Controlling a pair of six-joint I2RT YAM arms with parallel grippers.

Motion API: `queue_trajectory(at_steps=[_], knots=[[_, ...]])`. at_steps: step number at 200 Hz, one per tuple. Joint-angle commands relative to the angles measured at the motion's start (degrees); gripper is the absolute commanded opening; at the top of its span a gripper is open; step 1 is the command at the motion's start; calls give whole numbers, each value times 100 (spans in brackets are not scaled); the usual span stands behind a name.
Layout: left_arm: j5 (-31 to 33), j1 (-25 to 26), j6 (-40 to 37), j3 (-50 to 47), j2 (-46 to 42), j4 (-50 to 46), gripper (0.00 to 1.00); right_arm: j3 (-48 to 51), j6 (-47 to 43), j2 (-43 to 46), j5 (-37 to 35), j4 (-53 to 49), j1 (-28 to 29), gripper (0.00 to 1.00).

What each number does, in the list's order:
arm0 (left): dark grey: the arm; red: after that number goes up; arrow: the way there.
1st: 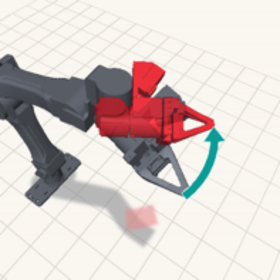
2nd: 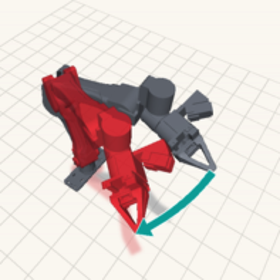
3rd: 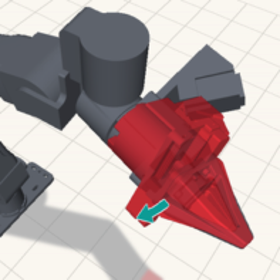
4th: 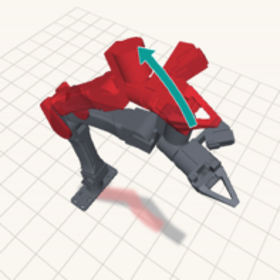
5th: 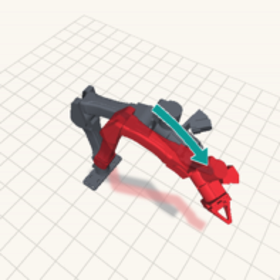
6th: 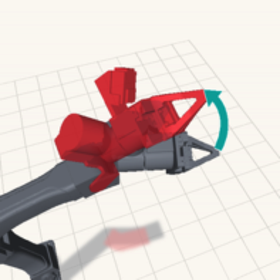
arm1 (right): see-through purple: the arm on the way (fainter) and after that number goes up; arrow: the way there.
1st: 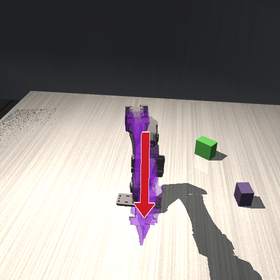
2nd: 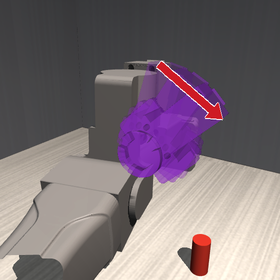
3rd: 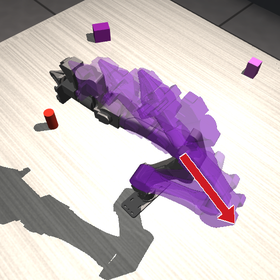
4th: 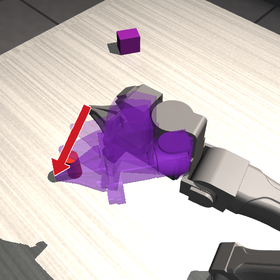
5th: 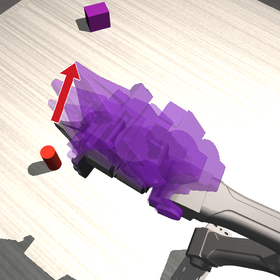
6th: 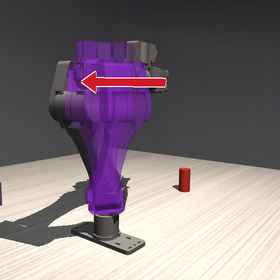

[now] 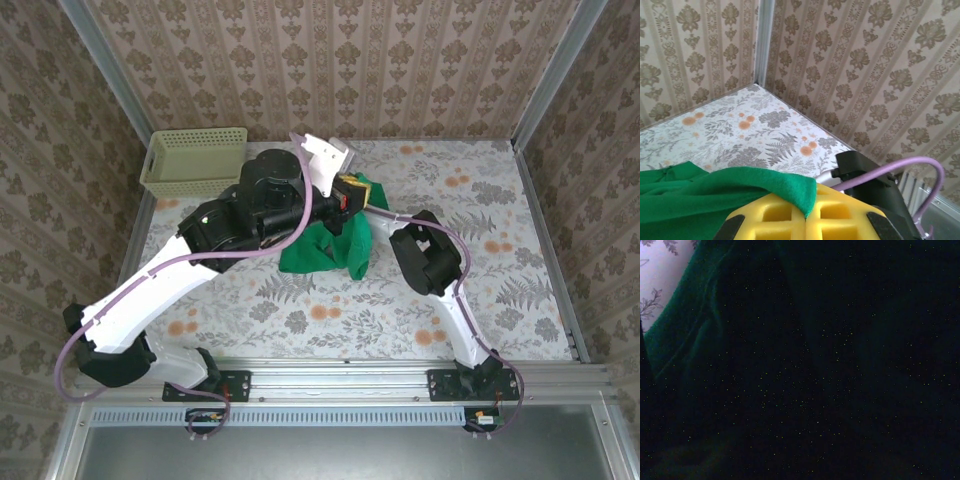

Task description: Fold the inside-out t-shirt

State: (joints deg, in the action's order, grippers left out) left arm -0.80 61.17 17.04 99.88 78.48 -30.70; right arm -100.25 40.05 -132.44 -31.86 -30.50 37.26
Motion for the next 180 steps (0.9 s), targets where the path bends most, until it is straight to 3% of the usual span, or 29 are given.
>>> queue_trajectory(at_steps=[1, 19, 46, 128, 180], knots=[[385, -242, 75, -58, -278, 35, 0, 722, -347, 223, 153, 270, -34, 36], [638, -553, 199, -146, -340, -145, 0, 1363, -642, 677, 473, 1086, -25, 16], [616, -1367, 456, -363, -411, -411, 0, 2417, -936, 1471, 980, 2172, 10, 0], [507, -4019, 971, -1201, 593, -1079, 0, 5195, -1587, 4018, 2071, 4203, 569, 0], [1089, -4327, 1003, -1281, 1899, -1598, 0, 6174, -1705, 5398, 3061, 4690, 618, 0]])
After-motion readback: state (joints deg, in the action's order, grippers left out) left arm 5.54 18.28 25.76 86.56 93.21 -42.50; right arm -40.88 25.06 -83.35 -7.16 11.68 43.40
